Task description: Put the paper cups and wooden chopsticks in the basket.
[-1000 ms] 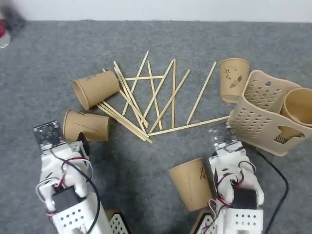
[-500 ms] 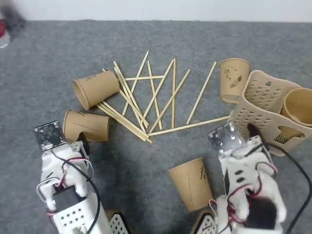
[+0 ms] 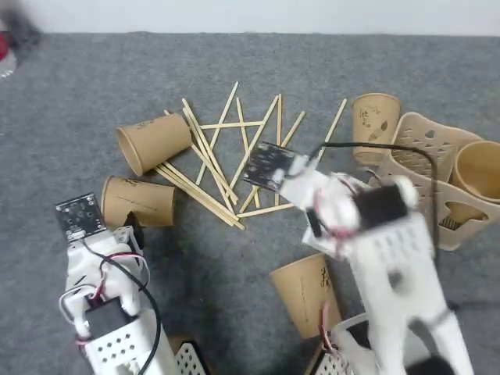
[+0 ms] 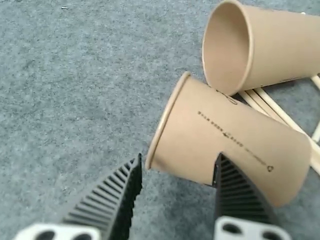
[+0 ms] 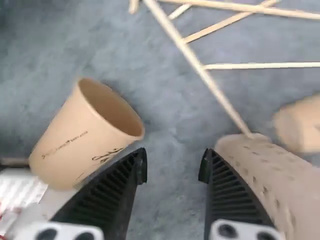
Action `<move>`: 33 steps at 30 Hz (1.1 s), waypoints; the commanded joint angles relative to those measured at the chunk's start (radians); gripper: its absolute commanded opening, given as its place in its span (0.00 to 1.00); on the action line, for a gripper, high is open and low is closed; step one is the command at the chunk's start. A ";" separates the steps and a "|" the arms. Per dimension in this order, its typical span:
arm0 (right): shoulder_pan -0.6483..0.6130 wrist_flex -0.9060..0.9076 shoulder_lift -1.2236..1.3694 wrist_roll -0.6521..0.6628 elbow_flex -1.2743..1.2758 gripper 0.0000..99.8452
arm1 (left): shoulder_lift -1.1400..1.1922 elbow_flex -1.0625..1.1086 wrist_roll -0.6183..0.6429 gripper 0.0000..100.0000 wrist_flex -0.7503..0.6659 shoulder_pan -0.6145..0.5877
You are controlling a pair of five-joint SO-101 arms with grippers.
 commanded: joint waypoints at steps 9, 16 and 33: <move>-0.087 0.042 0.120 0.252 0.097 0.19 | -0.008 0.030 0.008 0.23 -0.098 -0.005; -0.162 0.047 0.120 0.328 0.222 0.19 | -0.008 0.030 0.008 0.23 -0.098 -0.005; -0.154 0.039 0.131 0.493 0.264 0.19 | -0.008 0.030 0.008 0.23 -0.098 -0.005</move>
